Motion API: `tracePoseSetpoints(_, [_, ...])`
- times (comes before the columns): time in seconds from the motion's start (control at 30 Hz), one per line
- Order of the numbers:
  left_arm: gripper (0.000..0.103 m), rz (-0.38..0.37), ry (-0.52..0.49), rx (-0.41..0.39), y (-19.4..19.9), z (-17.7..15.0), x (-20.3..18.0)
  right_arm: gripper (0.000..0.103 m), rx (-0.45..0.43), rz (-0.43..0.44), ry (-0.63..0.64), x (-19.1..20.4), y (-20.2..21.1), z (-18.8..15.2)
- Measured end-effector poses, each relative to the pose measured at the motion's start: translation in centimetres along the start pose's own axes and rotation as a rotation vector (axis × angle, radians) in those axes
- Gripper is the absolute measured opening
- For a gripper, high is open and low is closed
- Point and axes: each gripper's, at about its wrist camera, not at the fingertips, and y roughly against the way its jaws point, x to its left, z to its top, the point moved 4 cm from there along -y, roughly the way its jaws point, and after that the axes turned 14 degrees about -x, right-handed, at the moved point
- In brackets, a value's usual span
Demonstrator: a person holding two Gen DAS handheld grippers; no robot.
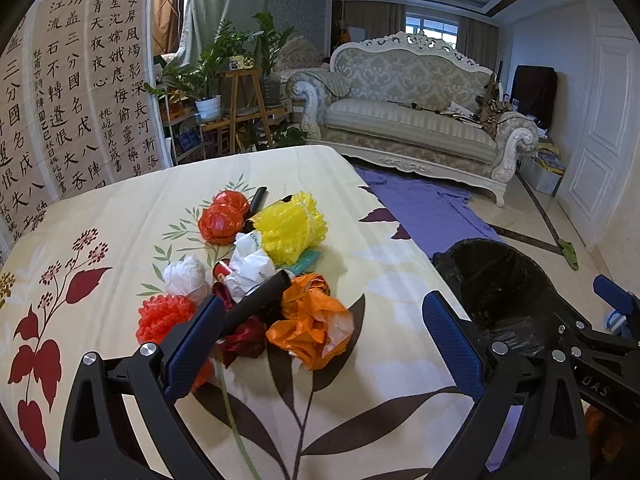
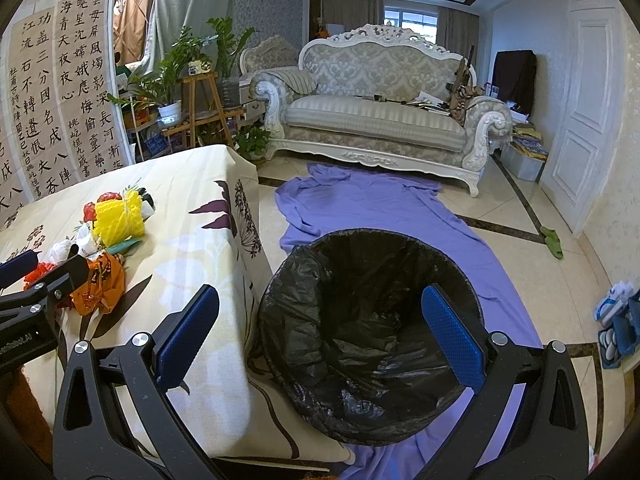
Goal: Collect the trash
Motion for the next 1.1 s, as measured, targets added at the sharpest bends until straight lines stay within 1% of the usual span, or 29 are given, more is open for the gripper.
tracePoseSetpoints(0.2, [0.096,0.036,0.015,-0.011,0.6,0.1,2.0,0.099,0.012,0.04,0.019,1.4,-0.1,0.1])
tracePoseSetpoints(0.27, [0.093,0.051,0.03,-0.009,0.7,0.0,3.0,0.098,0.015,0.055,0.027,2.1,-0.2,0.3])
tracePoseSetpoints(0.3, [0.086,0.063,0.038,-0.003,0.7,-0.1,3.5,0.098,0.017,0.067,0.03,2.5,-0.2,0.3])
tracePoseSetpoints(0.33, [0.074,0.069,0.043,0.005,0.7,-0.2,3.9,0.098,0.018,0.076,0.032,2.8,-0.3,0.4])
tracePoseSetpoints(0.37, [0.071,0.077,0.048,0.016,0.7,-0.3,4.4,0.098,0.019,0.085,0.037,3.2,-0.4,0.5])
tracePoseSetpoints(0.47, [0.071,0.109,0.073,0.019,0.9,-0.5,5.9,0.097,0.022,0.112,0.05,4.4,-0.5,0.8])
tracePoseSetpoints(0.53, [0.071,0.133,0.087,0.02,1.0,-0.8,6.9,0.094,0.027,0.129,0.058,5.2,-0.7,0.9])
tracePoseSetpoints(0.6, [0.071,0.155,0.106,0.028,1.1,-1.0,7.9,0.079,0.035,0.14,0.066,5.9,-0.9,0.9])
tracePoseSetpoints(0.73, [0.071,0.182,0.131,0.045,0.9,-1.3,9.6,0.079,0.046,0.174,0.066,7.2,-1.5,1.2])
tracePoseSetpoints(1.03, [0.071,0.176,0.148,0.111,-1.0,-2.6,10.0,0.079,0.06,0.203,0.07,8.2,-2.2,1.0])
tracePoseSetpoints(1.07, [0.071,0.178,0.144,0.119,-1.1,-2.8,10.0,0.079,0.063,0.203,0.068,8.1,-2.2,1.0])
tracePoseSetpoints(1.1, [0.065,0.177,0.141,0.127,-1.2,-3.0,10.0,0.079,0.066,0.204,0.068,8.2,-2.4,1.1])
